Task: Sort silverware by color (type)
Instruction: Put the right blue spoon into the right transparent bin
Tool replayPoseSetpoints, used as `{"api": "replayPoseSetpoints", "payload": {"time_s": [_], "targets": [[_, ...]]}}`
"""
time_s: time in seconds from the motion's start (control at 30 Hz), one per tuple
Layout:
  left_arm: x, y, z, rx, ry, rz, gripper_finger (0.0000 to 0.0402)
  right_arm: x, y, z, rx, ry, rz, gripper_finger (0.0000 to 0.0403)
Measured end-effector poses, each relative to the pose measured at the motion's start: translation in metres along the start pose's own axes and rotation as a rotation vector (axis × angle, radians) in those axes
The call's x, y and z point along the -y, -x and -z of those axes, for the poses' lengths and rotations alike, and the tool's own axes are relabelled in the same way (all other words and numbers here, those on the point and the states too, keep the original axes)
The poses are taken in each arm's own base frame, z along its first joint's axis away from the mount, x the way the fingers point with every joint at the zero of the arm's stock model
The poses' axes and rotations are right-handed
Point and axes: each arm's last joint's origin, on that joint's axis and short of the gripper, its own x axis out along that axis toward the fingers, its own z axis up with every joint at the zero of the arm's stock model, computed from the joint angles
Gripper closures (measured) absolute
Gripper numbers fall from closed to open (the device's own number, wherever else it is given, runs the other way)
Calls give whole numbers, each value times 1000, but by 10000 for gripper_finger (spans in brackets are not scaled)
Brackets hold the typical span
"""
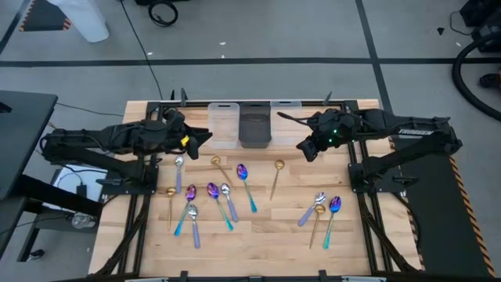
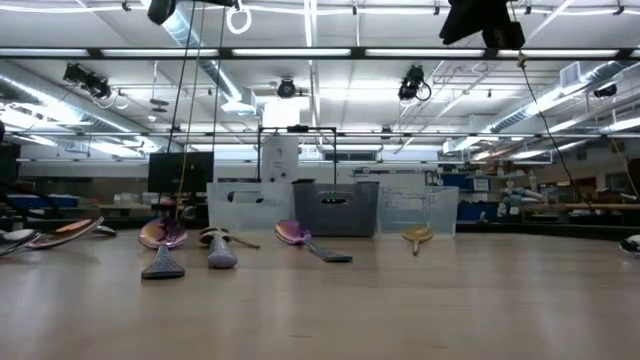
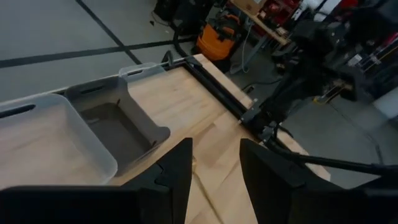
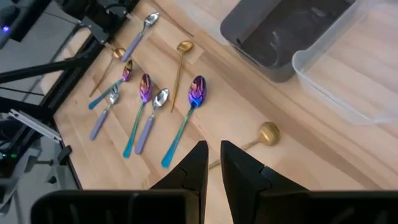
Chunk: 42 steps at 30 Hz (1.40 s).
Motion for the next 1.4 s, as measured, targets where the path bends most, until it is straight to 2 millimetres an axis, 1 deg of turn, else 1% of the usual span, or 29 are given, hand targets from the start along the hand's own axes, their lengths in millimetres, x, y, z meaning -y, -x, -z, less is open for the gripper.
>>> {"api": "replayPoseSetpoints", "payload": {"time_s": [0.1,0.27,0.47,0.63,0.8,1.13,1.3,1.4], "targets": [[6,1,-7,-22,-17,-18,260,-2,4,-2,-19,-10,19,349],[13,-1,-9,-40,-26,-19,260,-6,10,-4,-27,-26,6,349],[12,-3,0,-119,-59,-42,260,-6,11,-2,-52,-73,-1,349],[16,-4,11,-177,-69,-40,260,-7,12,2,-95,-112,0,344],[21,-10,18,-203,-76,-47,260,-7,12,8,-133,-136,19,326],[25,-28,32,-271,-111,-86,260,-9,14,17,-179,-152,44,267],[26,-32,36,-292,-127,-88,260,-11,14,18,-181,-97,27,259],[27,-32,35,-286,-121,-78,260,-13,14,18,-182,-120,3,262]]}}
